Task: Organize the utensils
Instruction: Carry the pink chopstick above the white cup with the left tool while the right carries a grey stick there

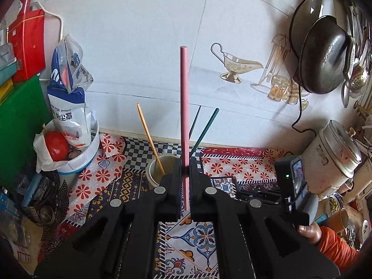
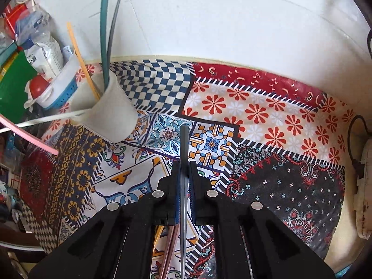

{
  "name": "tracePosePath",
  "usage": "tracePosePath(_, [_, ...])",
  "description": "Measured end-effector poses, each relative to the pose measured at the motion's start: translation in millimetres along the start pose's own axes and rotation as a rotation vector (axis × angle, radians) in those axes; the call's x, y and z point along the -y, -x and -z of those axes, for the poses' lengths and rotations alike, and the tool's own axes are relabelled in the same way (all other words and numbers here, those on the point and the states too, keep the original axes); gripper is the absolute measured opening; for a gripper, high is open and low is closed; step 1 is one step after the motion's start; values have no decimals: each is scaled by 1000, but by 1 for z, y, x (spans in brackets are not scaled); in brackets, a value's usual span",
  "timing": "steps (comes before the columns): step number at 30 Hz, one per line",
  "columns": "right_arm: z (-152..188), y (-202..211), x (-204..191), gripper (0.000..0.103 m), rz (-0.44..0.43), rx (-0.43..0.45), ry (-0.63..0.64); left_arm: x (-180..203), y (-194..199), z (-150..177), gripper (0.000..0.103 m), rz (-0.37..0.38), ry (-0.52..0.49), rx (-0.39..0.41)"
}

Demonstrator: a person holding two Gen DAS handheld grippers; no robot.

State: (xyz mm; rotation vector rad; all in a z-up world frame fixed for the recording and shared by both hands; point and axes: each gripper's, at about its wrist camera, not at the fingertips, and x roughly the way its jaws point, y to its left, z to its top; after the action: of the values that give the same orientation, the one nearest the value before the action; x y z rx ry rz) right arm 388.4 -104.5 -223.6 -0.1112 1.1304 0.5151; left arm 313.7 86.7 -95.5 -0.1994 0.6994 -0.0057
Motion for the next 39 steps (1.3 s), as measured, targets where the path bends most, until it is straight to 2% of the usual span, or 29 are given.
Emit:
tracePosePath(7, [-13,49,-9,6,-23,128,11,-4,6,-12,3,-3,0,38])
tracePosePath(16, [-36,90,-34,6,-56,264,47,-8,11,-28,3,-3,0,86])
tracePosePath(30, [-70,134,-65,4,-109,409,119,-23,4,-47,3,-18,19,121])
tracePosePath(39, [-89,144,-83,3,-125,454,168,-34,-11,-51,3,-32,24,107])
